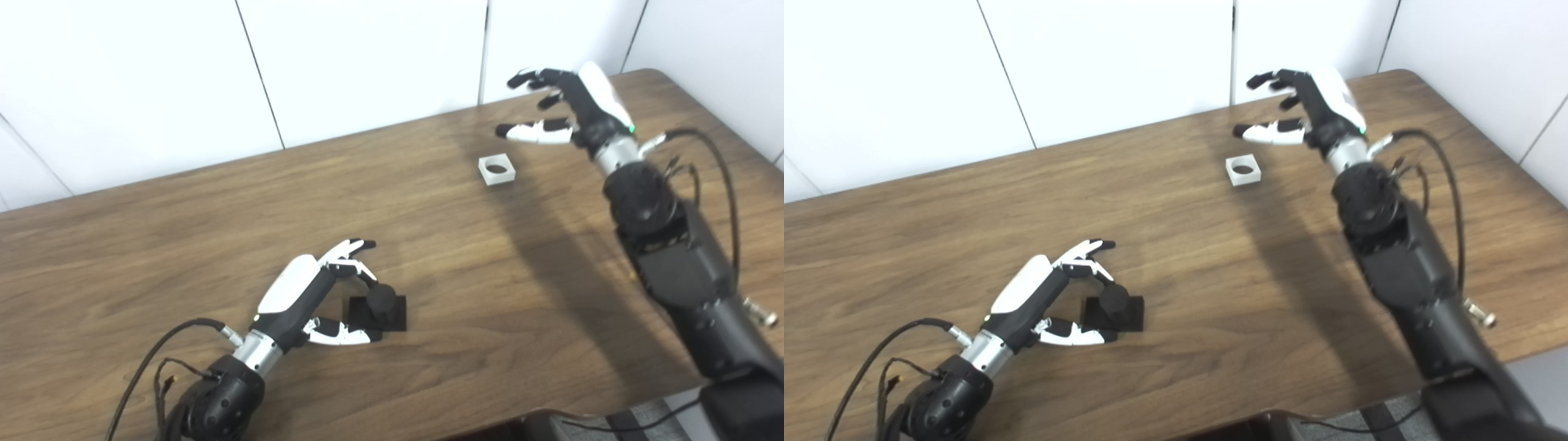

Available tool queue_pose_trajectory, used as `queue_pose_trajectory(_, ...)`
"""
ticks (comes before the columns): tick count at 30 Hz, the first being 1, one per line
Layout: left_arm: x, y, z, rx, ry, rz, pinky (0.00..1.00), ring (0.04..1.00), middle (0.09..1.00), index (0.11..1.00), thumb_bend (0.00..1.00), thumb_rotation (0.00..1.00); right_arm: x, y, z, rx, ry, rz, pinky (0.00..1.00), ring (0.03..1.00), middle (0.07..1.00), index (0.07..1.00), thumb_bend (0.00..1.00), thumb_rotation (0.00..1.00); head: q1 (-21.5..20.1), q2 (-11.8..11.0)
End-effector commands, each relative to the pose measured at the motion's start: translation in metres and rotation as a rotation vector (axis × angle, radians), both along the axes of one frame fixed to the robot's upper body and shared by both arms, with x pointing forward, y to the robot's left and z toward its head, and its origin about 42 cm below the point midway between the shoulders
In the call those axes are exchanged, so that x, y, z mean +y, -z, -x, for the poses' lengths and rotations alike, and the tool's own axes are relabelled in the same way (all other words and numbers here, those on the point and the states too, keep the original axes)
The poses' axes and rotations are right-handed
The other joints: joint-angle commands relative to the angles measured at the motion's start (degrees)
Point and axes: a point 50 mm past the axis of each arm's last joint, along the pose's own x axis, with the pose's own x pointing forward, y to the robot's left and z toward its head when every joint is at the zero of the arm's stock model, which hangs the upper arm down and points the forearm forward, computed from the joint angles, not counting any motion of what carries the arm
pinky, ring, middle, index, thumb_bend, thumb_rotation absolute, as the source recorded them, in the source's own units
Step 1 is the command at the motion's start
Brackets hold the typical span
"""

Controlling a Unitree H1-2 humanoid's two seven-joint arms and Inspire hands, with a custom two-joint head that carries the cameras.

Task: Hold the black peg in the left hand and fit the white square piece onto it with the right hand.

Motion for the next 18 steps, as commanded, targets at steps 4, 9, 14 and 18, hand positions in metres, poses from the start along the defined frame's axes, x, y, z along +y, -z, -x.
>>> queue_pose_trajectory(4, 0.01, 0.012, 0.002, 0.037, -0.014, -0.086, 0.83, 0.957, 0.923, 0.495, 0.52, 0.09, 0.002, -0.039, -0.022, -0.012, -0.067, 0.124, 0.65, 0.84, 0.857, 0.696, 0.75, 0.28, 0.3, 0.2)
queue_pose_trajectory(9, 0.008, 0.015, 0.0, 0.042, -0.024, -0.115, 0.85, 0.963, 0.926, 0.496, 0.52, 0.09, 0.003, -0.053, -0.032, 0.081, -0.141, 0.264, 0.73, 0.898, 0.895, 0.731, 0.73, 0.31, 0.6, 0.2)
queue_pose_trajectory(14, 0.007, 0.018, -0.001, 0.049, -0.034, -0.123, 0.86, 0.962, 0.925, 0.496, 0.52, 0.08, 0.001, -0.062, -0.04, 0.174, -0.2, 0.416, 0.76, 0.92, 0.917, 0.743, 0.8, 0.3, 0.8, 0.2)
queue_pose_trajectory(18, 0.007, 0.019, -0.002, 0.05, -0.04, -0.123, 0.87, 0.961, 0.924, 0.496, 0.52, 0.08, 0.0, -0.066, -0.047, 0.256, -0.226, 0.489, 0.79, 0.936, 0.93, 0.765, 0.83, 0.32, 0.9, 0.2)
